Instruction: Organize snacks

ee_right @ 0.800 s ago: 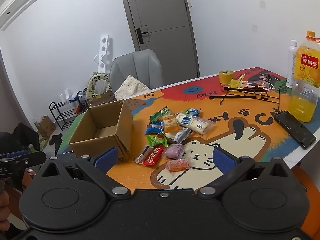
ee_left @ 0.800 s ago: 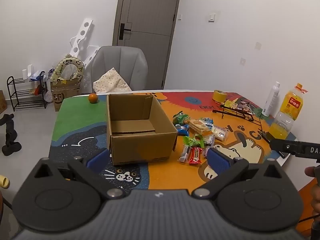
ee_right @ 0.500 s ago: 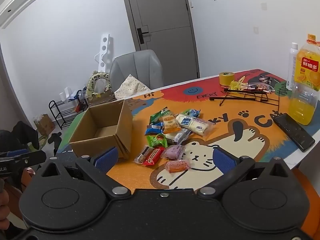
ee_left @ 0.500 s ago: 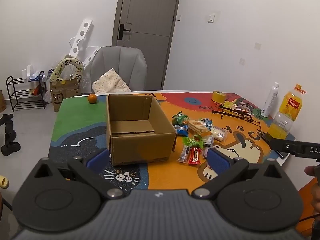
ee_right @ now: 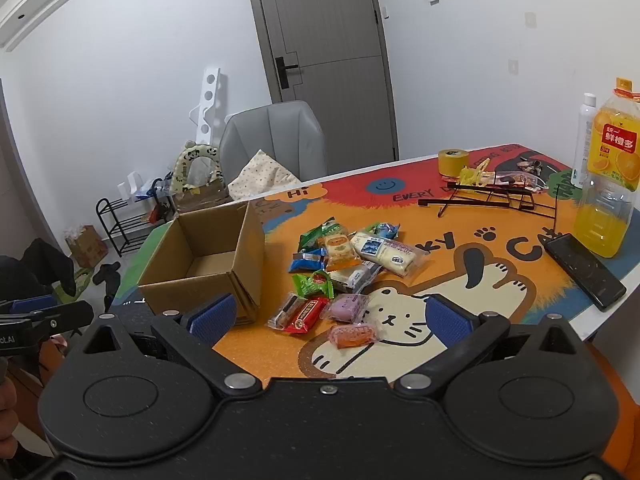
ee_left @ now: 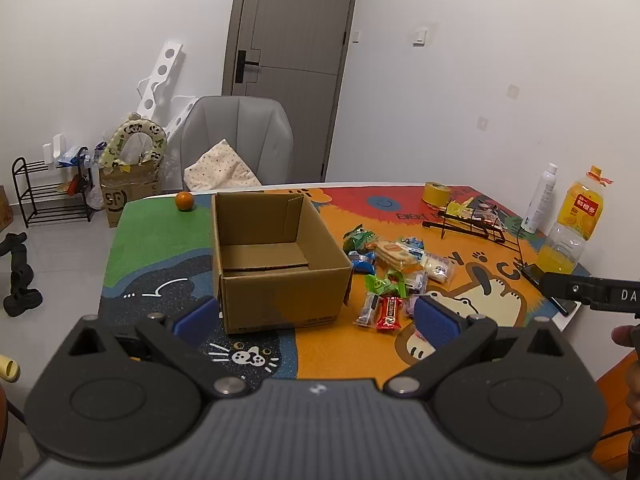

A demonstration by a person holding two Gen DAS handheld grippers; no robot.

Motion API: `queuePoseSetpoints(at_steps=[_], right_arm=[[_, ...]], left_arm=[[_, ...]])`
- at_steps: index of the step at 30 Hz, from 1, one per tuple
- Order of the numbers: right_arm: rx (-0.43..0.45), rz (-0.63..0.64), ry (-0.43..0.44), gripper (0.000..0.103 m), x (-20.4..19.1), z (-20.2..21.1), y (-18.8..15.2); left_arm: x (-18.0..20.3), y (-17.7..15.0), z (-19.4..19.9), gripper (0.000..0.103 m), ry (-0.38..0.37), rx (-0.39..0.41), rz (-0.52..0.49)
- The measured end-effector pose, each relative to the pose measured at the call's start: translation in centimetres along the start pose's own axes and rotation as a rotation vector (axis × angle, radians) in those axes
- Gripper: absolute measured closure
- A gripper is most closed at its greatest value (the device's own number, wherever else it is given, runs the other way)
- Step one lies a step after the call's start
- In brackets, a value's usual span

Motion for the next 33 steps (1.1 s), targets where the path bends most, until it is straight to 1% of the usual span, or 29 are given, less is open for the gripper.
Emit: queuePoseSetpoints(at_steps=[33], right_arm=[[0.011,0.025,-0.007,0.000,-0.68,0.03,-0.75]], left_arm=[[-0.20,0.27,0.51,0.000,-0.002,0.006,0.003]])
Point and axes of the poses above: each gripper's, at about its wrist camera, not at the fingertips, and z roughly against the way its jaws point, x to its right, y to its top, the point moved 2 cm from there along -z, roughly the way its jaws point, and after that the axes turned 13 degrees about -x, right-handed, at the moved point
